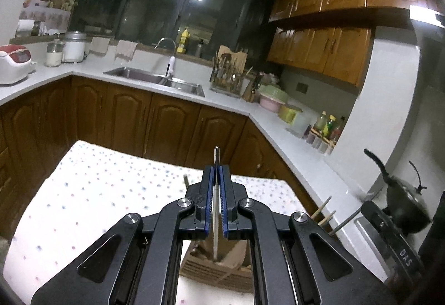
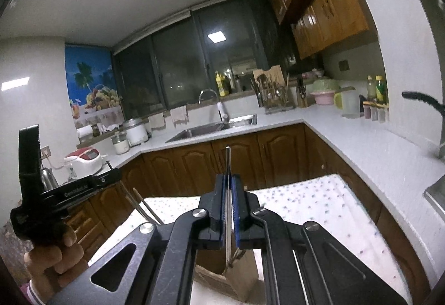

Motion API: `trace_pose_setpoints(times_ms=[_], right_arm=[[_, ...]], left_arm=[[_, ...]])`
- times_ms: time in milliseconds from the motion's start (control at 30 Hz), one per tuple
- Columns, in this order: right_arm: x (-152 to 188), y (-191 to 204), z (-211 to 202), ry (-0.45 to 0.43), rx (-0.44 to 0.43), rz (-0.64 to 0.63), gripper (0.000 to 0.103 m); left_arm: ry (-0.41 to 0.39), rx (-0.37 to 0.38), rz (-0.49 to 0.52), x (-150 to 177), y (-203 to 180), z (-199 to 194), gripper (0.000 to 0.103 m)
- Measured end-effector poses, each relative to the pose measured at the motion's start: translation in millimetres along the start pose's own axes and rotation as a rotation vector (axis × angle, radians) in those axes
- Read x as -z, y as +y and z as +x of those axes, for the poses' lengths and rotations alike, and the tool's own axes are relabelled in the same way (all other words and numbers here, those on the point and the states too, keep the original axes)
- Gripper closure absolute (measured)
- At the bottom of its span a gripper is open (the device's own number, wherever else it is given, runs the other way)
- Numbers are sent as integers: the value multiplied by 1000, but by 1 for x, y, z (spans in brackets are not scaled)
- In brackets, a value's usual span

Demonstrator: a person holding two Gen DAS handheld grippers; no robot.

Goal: Organize utensils
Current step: 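Lower both metal chopsticks down into the wooden caddy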

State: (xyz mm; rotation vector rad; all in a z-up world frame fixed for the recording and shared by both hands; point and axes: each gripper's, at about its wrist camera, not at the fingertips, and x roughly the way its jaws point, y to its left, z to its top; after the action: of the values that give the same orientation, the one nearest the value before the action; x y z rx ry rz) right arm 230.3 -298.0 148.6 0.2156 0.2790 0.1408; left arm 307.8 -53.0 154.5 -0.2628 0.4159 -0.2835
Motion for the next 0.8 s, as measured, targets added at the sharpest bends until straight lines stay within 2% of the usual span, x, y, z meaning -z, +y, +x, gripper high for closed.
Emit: trace_pose_setpoints(times_ms=[400,600,800], right_arm=[[33,-6,23,100,9,19,98],[44,-6,32,151,6,24,98],[45,-7,32,160,9,37,98]], left_arm=[[123,-7,1,39,12,23,99],[124,-15,18,40,10,21,98],[131,-19,21,37,9,21,98]])
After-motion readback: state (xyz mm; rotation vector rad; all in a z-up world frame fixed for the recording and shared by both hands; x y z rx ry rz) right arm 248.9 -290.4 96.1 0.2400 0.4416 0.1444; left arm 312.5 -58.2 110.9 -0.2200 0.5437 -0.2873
